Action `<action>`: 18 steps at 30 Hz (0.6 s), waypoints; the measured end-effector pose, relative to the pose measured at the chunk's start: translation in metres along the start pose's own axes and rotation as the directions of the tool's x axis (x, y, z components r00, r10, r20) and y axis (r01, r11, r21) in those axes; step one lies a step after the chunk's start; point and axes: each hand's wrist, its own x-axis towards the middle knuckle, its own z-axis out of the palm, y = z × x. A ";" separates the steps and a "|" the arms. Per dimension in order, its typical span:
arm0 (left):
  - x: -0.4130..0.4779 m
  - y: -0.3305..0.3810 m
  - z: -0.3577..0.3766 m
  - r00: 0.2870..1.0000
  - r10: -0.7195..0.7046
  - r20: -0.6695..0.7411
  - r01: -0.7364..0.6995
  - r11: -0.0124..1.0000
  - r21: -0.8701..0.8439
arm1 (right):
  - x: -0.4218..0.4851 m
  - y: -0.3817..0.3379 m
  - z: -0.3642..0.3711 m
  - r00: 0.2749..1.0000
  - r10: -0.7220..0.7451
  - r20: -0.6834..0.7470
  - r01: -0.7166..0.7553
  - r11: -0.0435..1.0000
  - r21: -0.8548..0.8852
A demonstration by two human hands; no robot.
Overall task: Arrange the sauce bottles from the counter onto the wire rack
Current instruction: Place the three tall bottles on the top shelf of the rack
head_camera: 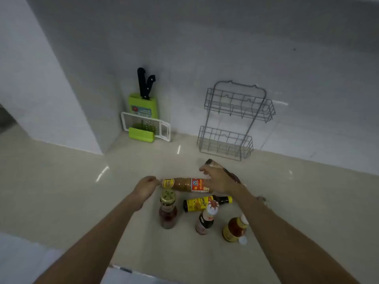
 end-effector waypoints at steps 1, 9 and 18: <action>0.003 0.000 0.002 1.000 -0.006 0.006 0.006 1.000 -0.005 | 0.008 0.004 0.004 0.999 -0.013 0.038 0.015 0.999 -0.035; 0.039 -0.005 0.006 0.994 -0.094 0.063 0.097 0.994 -0.042 | 0.060 0.017 0.032 0.973 0.025 0.228 0.059 0.933 -0.355; 0.062 -0.010 0.012 0.999 -0.035 0.028 0.040 0.985 -0.166 | 0.093 0.030 0.045 0.970 0.035 0.240 0.092 0.864 -0.496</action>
